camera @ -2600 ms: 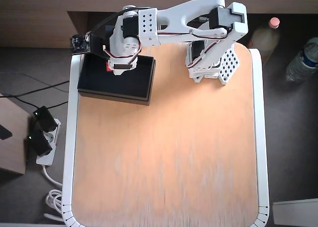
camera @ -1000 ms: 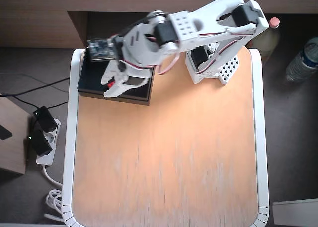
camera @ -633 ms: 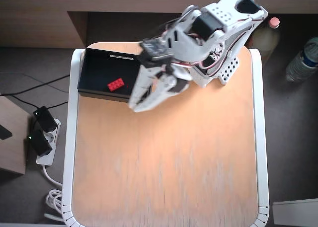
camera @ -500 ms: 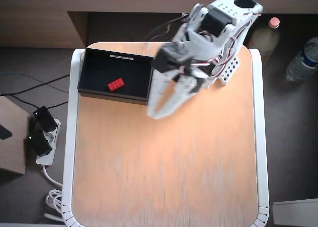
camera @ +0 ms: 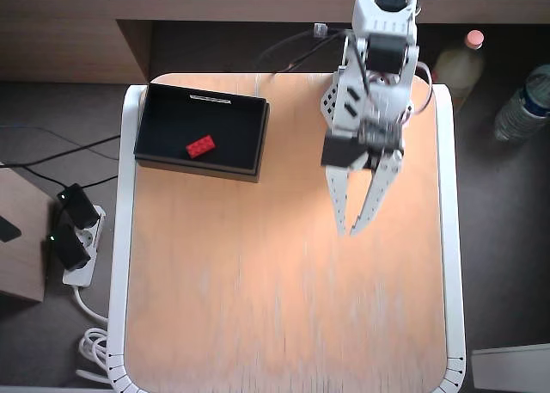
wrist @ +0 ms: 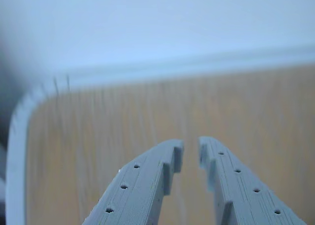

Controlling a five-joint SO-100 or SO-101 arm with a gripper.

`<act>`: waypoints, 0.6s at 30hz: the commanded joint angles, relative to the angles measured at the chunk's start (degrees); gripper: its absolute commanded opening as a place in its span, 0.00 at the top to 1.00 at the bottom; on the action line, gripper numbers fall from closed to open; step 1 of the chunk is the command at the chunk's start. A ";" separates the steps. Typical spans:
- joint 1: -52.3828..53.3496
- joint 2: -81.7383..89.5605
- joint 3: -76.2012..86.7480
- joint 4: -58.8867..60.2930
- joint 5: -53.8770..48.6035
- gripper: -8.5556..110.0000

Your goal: Grasp a lego block and put it in the bin.

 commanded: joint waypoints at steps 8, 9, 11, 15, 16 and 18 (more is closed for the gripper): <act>-1.93 10.99 18.98 -0.26 0.70 0.93; -1.93 10.99 20.57 -0.26 0.44 0.93; -1.93 10.99 23.82 -0.26 -0.26 0.93; -2.11 10.99 31.64 -0.18 -0.62 0.93; -2.11 10.99 33.49 -0.18 -0.70 0.93; -2.11 10.99 37.00 -0.18 -1.32 0.93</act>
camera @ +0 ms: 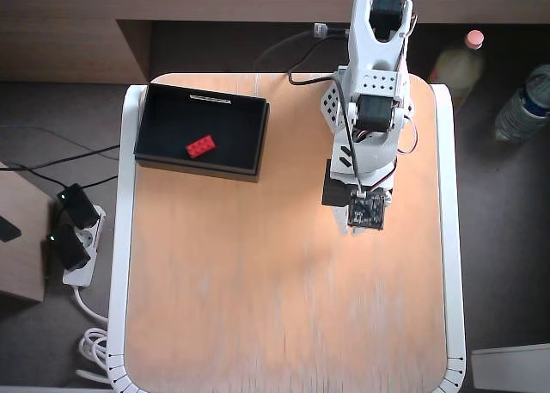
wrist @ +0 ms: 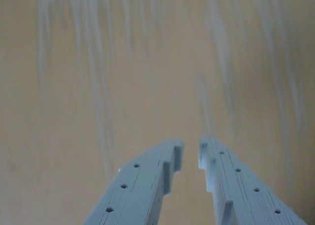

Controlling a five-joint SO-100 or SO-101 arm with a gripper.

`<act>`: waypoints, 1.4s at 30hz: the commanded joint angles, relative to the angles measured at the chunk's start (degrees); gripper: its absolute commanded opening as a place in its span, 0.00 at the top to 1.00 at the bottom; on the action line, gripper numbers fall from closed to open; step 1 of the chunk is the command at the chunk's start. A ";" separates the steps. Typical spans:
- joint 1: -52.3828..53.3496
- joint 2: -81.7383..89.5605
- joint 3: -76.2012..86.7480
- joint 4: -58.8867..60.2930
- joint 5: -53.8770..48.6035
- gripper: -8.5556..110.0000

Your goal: Grasp a lego block and put it in the bin.

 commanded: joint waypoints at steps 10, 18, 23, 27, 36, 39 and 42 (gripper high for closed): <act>-0.44 5.01 11.43 3.69 -5.71 0.93; 0.26 5.01 11.43 8.44 -11.25 0.91; 0.18 5.01 11.43 8.44 -11.25 0.91; 0.18 5.01 11.43 8.44 -11.25 0.91; 0.18 5.01 11.43 8.44 -11.25 0.91; 0.18 5.01 11.43 8.44 -11.25 0.91; 0.18 5.01 11.43 8.44 -11.25 0.91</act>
